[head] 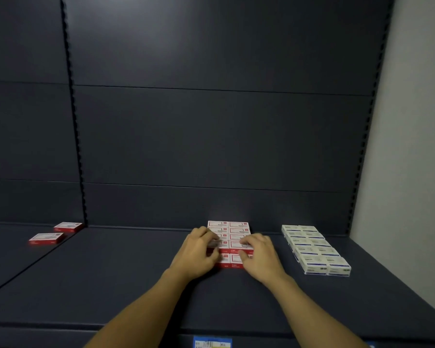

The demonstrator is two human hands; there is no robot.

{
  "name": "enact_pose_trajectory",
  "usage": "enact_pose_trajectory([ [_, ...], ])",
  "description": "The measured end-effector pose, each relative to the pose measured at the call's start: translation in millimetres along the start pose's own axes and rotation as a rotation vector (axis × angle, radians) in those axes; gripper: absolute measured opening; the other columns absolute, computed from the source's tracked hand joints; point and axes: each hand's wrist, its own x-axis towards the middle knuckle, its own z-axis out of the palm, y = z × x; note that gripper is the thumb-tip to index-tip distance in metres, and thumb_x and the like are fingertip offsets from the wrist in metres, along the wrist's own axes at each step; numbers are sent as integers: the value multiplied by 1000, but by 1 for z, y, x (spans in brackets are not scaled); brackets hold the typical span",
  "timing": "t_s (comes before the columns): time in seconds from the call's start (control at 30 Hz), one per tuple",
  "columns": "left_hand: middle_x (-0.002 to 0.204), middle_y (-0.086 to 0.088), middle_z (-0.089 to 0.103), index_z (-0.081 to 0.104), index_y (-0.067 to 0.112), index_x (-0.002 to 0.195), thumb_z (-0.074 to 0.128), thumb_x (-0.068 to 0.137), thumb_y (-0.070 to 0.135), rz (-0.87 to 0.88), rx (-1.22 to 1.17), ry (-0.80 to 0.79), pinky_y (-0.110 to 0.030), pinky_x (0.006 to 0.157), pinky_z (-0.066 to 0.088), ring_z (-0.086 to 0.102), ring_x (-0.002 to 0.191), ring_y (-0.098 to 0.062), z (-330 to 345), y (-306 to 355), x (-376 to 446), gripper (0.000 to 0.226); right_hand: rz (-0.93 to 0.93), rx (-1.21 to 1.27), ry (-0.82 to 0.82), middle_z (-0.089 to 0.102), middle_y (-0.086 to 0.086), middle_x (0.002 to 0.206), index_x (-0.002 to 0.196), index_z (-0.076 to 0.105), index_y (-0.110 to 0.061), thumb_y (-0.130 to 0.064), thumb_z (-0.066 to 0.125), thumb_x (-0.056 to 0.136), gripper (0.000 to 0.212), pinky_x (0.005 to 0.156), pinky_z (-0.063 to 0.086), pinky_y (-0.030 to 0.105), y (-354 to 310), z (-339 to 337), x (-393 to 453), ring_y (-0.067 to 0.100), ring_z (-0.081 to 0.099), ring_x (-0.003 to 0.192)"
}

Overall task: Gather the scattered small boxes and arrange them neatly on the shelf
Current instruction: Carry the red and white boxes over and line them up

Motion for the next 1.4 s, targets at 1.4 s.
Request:
enact_pose_trajectory([
  [1.4, 130, -4, 58, 62, 21, 130, 57, 96, 26, -590, 524, -236, -34, 89, 53, 60, 108, -22, -255, -99, -183, 35, -355, -300, -520, 50, 10, 135, 136, 48, -11, -23, 55, 90, 48, 110, 34, 40, -285, 50, -36, 29, 42, 127],
])
